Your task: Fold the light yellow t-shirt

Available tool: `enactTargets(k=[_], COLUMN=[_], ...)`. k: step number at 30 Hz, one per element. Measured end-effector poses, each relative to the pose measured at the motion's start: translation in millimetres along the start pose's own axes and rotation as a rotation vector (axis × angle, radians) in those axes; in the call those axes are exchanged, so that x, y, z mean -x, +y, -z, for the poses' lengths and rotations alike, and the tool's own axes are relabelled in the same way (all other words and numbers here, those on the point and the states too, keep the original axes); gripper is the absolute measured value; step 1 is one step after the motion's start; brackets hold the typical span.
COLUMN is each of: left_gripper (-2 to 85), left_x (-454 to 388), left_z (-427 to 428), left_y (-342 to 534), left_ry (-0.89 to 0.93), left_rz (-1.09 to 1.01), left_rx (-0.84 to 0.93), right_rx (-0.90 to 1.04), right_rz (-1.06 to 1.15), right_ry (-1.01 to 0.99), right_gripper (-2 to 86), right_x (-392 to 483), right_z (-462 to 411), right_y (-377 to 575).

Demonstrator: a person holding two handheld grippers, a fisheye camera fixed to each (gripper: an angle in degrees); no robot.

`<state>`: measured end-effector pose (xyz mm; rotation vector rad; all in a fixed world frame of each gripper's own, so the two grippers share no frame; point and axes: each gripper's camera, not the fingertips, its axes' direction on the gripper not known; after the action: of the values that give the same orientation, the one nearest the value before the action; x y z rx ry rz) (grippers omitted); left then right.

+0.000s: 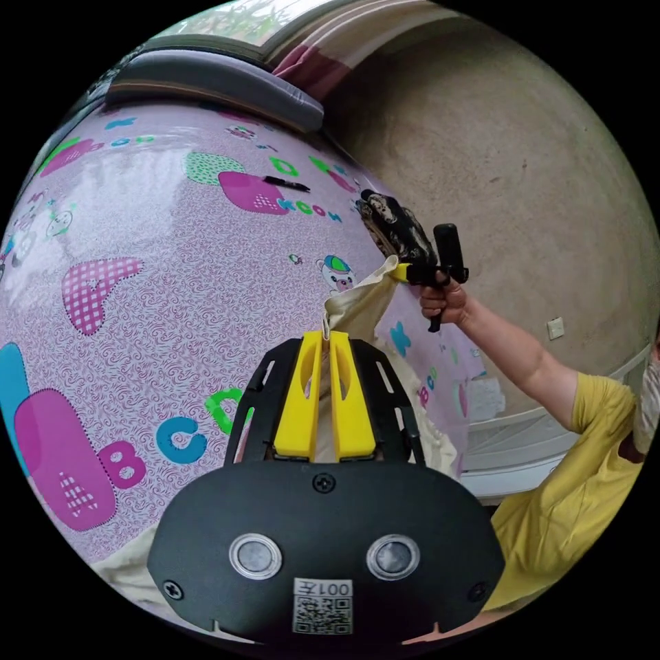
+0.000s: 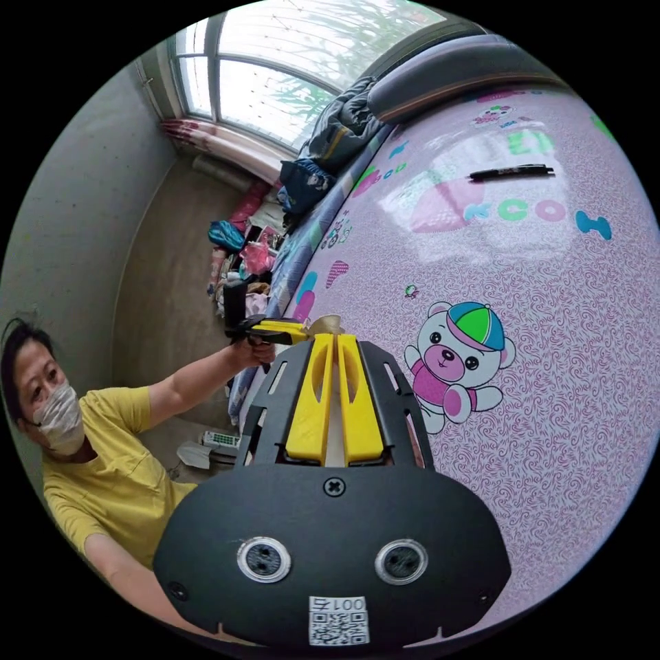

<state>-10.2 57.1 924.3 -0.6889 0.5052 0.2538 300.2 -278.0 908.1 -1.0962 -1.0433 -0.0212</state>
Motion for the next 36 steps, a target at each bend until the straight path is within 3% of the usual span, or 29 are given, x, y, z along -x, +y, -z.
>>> enactTargets(k=[7,16,24,36], left_gripper=[2.5,2.8,3.8,5.4], left_x=[-5.8,13.3,51.0,74.0], left_z=[49.4,132.4,180.7,191.3], left_y=[27.8,97.0,136.2,154.1], left_ry=[-0.298,-0.590,-0.587,-0.458], left_rz=[-0.068,-0.168,-0.032,-0.114], left_rx=[0.150,0.413,0.377,0.416], right_rx=[0.030,0.113,0.181,0.201], right_rz=[-0.026,-0.049,-0.177,-0.212], right_ry=[0.329,0.341,0.199,0.154], right_gripper=[3.4,9.0,9.8,9.1], right_x=[15.3,9.1,-19.5,-30.0], right_z=[-25.3,-28.4,-44.4,-74.5], right_y=[-37.3,-58.4,-49.7,-45.2])
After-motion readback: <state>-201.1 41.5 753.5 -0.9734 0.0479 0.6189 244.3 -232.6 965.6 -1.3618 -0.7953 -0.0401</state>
